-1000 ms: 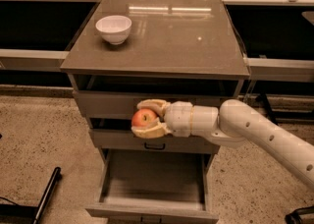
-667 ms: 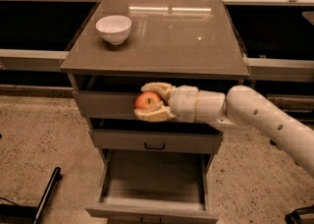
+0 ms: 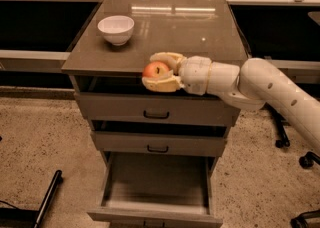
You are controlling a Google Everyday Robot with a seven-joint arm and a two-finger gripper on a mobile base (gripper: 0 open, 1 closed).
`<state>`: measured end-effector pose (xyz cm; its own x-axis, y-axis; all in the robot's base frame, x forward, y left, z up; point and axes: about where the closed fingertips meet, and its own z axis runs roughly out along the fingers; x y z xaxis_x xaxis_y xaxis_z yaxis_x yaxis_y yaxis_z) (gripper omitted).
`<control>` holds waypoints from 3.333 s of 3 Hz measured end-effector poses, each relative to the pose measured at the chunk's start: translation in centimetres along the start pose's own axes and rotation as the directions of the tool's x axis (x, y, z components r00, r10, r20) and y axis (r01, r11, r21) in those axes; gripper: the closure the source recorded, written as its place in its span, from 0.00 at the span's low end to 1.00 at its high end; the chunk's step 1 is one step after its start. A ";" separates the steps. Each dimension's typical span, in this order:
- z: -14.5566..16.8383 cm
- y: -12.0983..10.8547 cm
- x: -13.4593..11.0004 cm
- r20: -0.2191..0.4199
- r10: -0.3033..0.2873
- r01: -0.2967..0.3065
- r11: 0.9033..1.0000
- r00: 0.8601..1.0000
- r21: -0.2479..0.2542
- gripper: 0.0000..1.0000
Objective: Pick apple from bottom drawer and place on counter
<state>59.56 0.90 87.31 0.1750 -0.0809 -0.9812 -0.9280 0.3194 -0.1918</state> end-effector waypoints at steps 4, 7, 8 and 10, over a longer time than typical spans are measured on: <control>-0.5 -3.8 -2.5 0.033 -0.075 0.072 0.994 0.997 0.078 1.00; -3.8 -14.4 -3.3 -0.078 0.031 -0.005 0.948 0.996 0.319 1.00; -4.5 -15.8 -1.6 -0.134 0.098 -0.046 0.938 0.986 0.345 1.00; -2.9 -18.3 1.4 -0.239 0.143 -0.060 0.944 0.961 0.323 0.59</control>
Offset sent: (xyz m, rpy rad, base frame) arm 0.0030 -0.0070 0.0109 0.0143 -0.0353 -0.0078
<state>75.80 -7.79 89.54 -0.0431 -0.2574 -0.9654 -0.7805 0.6119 -0.1282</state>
